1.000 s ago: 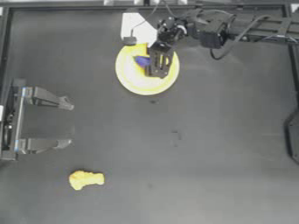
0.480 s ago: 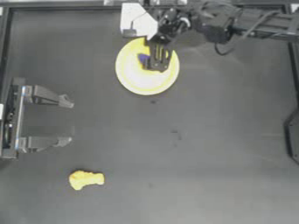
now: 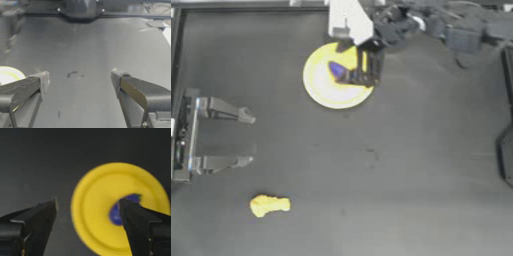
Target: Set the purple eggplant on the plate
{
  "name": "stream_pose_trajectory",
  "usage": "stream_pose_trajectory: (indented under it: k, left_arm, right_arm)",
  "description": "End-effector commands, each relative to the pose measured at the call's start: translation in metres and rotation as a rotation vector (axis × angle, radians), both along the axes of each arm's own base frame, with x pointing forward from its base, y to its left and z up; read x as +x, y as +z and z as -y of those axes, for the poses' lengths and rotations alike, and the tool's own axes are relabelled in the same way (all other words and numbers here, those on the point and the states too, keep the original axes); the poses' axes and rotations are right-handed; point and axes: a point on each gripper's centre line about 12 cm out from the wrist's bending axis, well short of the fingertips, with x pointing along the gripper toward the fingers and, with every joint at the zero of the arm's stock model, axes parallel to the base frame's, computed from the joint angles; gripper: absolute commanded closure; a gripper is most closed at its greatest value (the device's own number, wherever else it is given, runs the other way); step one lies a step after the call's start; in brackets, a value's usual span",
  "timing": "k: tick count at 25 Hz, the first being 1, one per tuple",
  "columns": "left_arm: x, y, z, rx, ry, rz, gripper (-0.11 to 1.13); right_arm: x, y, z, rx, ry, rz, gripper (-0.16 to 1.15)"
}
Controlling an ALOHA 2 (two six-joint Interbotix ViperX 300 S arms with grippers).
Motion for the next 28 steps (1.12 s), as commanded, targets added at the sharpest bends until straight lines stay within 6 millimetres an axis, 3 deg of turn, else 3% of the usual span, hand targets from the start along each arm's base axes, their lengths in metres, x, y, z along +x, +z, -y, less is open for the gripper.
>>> stream_pose_trajectory:
  k: [1,13,28]
  left_arm:
    - [0.000,0.008,-0.001,0.005,0.004,0.027,-0.01]
    - [-0.006,0.012,-0.001,0.009,0.005,0.052,-0.01]
    - [-0.005,0.016,-0.001,0.032,0.000,0.061,-0.01]
  right_arm:
    - [-0.015,0.029,-0.025,-0.015,0.009,0.105,-0.02]
    - [-0.083,0.042,-0.098,-0.038,0.021,0.346,-0.01]
    - [-0.165,0.046,-0.136,-0.001,-0.018,0.626,-0.01]
